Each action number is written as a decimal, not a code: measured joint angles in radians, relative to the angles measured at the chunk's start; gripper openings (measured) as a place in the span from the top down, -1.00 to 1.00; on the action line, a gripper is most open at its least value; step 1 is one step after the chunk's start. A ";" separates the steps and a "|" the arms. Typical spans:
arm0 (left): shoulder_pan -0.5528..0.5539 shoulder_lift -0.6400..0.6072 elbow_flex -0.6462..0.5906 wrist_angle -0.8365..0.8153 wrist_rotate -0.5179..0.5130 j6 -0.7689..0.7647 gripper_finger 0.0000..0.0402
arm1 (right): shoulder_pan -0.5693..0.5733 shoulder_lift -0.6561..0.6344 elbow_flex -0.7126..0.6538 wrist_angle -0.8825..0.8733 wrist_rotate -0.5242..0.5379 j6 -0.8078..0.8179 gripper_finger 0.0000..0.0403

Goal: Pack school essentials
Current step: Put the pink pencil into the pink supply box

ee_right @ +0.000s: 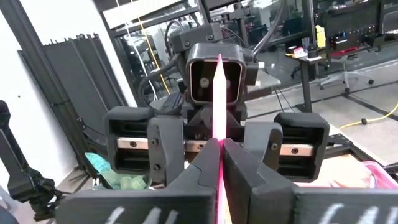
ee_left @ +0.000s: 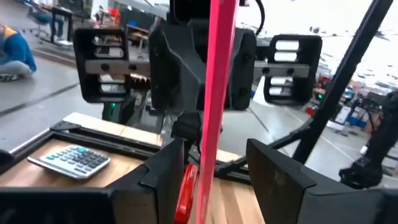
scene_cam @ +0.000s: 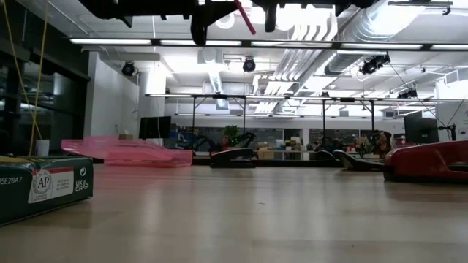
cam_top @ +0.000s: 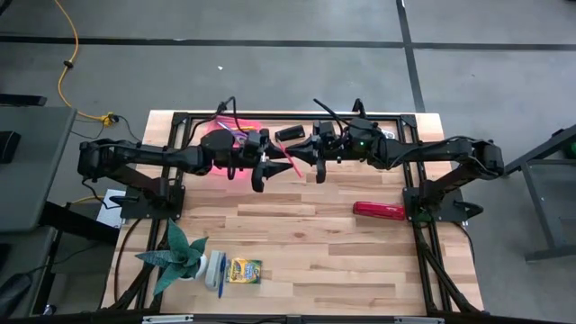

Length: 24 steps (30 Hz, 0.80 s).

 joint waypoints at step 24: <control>0.044 -0.137 0.000 -0.228 -0.101 0.120 0.97 | -0.030 -0.057 0.000 -0.106 0.031 0.047 0.96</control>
